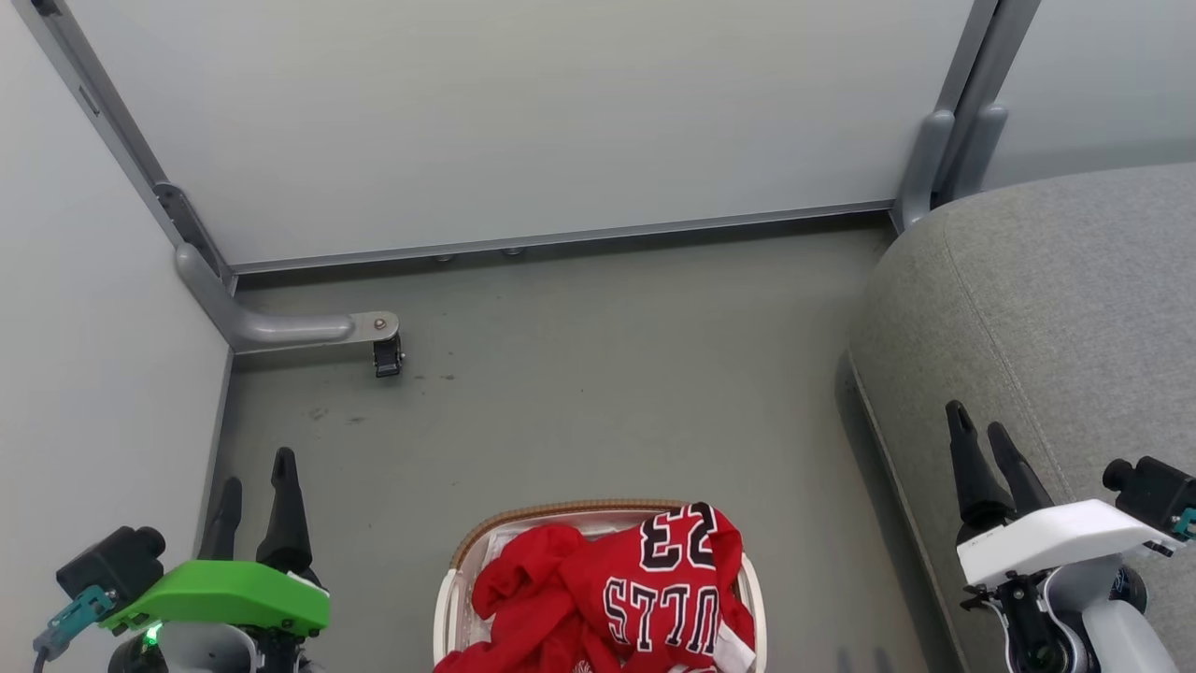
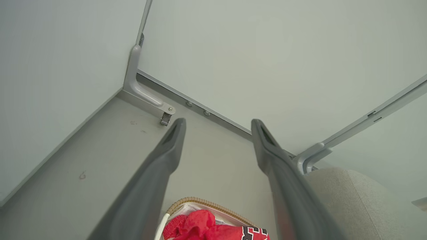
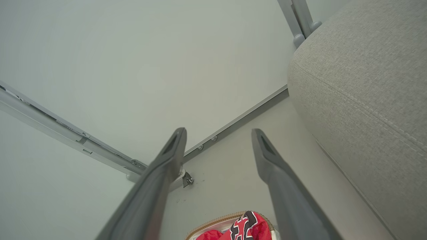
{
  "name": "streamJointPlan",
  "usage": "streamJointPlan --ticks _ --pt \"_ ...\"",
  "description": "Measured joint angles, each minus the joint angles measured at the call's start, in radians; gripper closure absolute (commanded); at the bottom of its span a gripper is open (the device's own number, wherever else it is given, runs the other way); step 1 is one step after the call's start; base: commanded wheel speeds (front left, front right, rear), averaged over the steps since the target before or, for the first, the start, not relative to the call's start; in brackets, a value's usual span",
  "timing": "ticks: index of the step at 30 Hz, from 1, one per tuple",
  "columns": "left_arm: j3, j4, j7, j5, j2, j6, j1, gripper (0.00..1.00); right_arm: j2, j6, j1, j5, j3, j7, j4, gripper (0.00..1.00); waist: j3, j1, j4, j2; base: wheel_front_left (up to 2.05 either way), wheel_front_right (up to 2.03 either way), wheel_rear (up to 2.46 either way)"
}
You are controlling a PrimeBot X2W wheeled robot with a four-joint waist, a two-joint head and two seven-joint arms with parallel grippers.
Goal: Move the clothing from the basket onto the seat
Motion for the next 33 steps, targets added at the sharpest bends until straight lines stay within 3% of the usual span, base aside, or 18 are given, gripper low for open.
streamJointPlan --ticks 9,33 --pt "-0.018 -0.010 -0.028 0.085 0.013 0.012 0.003 0.00 -0.004 0.000 0.000 -0.113 0.009 -0.026 0.012 0.00 0.002 0.0000 -0.003 0.0000 0.00 0.00 0.00" --pt "0.001 0.052 -0.090 0.327 -0.002 -0.021 0.018 0.00 -0.004 0.000 0.000 -0.350 0.007 -0.089 0.041 0.00 0.005 0.0000 -0.010 0.0000 0.00 0.00 0.00"
